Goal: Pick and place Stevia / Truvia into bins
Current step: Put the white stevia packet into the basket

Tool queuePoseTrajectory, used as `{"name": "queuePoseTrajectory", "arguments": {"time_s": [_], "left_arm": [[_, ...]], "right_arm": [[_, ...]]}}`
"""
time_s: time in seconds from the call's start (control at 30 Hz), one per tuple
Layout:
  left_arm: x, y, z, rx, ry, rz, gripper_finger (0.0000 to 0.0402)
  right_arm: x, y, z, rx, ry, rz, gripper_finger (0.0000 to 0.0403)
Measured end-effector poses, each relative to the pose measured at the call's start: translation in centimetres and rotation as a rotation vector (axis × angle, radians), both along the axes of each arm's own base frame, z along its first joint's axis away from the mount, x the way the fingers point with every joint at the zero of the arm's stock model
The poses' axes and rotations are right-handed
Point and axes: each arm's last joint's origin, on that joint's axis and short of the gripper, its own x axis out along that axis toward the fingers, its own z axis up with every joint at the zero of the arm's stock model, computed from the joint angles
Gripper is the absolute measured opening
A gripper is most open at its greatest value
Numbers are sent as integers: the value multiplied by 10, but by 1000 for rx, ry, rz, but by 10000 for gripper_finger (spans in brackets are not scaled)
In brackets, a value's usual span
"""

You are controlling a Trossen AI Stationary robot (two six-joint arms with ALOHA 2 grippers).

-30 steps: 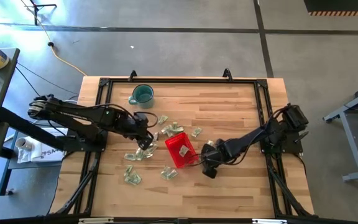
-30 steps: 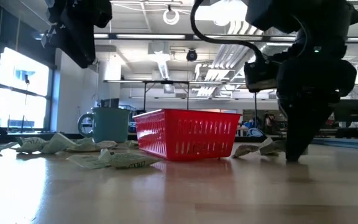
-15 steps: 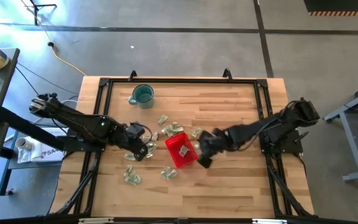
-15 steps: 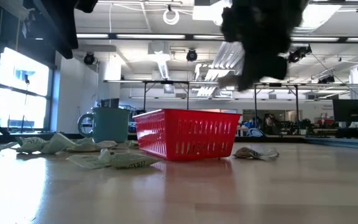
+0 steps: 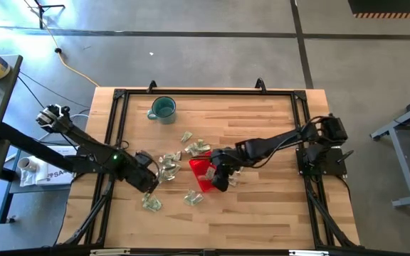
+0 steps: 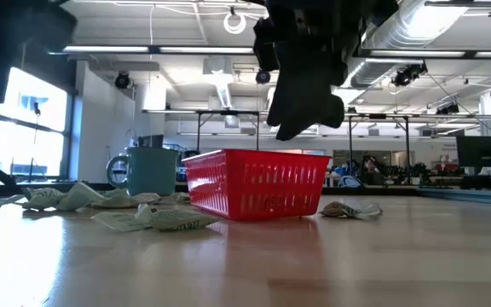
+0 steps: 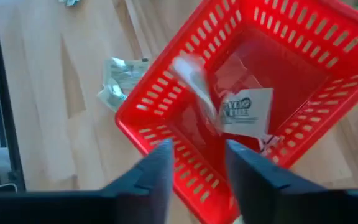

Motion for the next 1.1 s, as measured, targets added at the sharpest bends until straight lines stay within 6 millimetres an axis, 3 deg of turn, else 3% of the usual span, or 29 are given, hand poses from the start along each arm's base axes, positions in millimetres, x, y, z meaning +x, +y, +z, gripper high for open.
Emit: {"name": "queuePoseTrajectory", "arguments": {"time_s": [0.17,0.3,0.53,0.93,1.1], "left_arm": [[-12,-9,-14,60,38,-150,280],[-17,-7,-28,202,31,-362,298],[-22,-2,-69,274,5,-636,284],[-21,18,-105,282,-55,-578,260],[-21,27,-110,240,-15,-617,212]], "right_arm": [[-5,-2,6,-59,-1,-32,244],[-8,-3,7,-81,21,-26,284],[-10,-3,6,-80,50,-18,291],[-11,-4,6,-99,54,-32,292],[-12,-4,5,-103,75,-31,292]]}}
